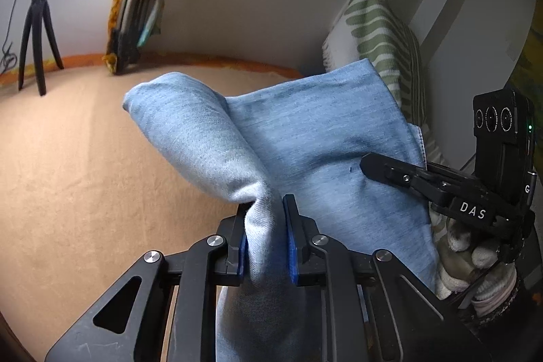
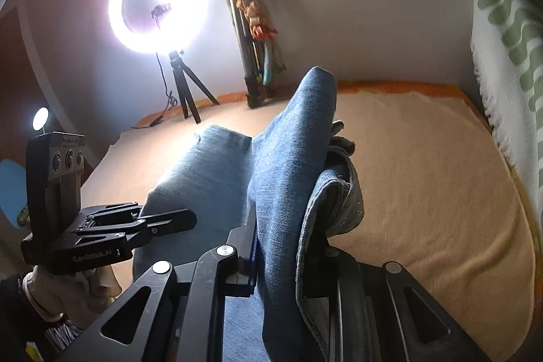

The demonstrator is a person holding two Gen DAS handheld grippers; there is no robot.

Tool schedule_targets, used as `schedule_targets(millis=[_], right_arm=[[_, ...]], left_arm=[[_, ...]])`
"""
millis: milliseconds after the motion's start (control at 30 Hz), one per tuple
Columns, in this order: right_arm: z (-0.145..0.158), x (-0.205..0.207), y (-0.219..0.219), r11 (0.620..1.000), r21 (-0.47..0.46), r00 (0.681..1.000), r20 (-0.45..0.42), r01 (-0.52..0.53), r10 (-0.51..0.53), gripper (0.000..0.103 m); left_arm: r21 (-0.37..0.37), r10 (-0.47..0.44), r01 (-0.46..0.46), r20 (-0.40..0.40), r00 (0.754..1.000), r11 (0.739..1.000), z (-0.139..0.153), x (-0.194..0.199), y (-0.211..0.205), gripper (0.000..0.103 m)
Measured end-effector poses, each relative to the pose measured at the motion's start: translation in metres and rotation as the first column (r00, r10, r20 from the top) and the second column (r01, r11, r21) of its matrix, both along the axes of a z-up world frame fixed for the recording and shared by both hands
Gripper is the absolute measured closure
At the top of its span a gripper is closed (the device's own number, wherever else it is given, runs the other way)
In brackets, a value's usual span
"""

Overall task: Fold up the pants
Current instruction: 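Lift the gripped jeans with both tools and fold them over once more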

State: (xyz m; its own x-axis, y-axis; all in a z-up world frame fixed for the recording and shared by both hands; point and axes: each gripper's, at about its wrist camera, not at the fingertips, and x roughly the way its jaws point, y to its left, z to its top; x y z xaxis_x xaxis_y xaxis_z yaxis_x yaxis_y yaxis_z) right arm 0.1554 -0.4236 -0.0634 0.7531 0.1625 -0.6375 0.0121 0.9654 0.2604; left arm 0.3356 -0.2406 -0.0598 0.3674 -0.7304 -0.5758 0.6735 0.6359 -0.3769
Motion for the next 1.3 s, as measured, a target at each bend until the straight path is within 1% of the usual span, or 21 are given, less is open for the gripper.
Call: schedule_targets(millis=[167,433,767,933,1067,1300], right_arm=[[0.02,0.007,-0.002,0.999,-0.032,0.999,0.042,0.007,-0.006,0.086],[0.048,0.041,-0.022,0.997,-0.071,0.996,0.084,0.012,-0.006,0.086],[0.06,0.108,-0.064,0.997,-0.079,0.995,0.095,0.026,-0.019,0.086],[0.055,0.146,-0.083,0.996,-0.079,0.996,0.086,0.029,-0.023,0.086],[0.044,0.18,-0.101,0.997,-0.071,0.997,0.074,0.036,-0.031,0.086],[0.023,0.224,-0.121,0.996,-0.08,0.998,0.06,0.037,-0.032,0.086]], left_arm=[[-0.007,-0.006,0.006,0.045,0.999,1.0,0.019,0.01,-0.007,0.088],[-0.025,0.0,0.002,0.087,0.996,1.0,0.044,0.041,-0.026,0.088],[-0.03,0.011,-0.007,0.118,0.993,1.0,0.054,0.097,-0.065,0.088],[-0.02,0.018,-0.016,0.117,0.993,1.0,0.05,0.13,-0.083,0.088],[-0.01,0.025,-0.023,0.116,0.993,1.0,0.045,0.156,-0.097,0.088],[0.009,0.039,-0.04,0.101,0.994,0.999,0.028,0.196,-0.117,0.088]])
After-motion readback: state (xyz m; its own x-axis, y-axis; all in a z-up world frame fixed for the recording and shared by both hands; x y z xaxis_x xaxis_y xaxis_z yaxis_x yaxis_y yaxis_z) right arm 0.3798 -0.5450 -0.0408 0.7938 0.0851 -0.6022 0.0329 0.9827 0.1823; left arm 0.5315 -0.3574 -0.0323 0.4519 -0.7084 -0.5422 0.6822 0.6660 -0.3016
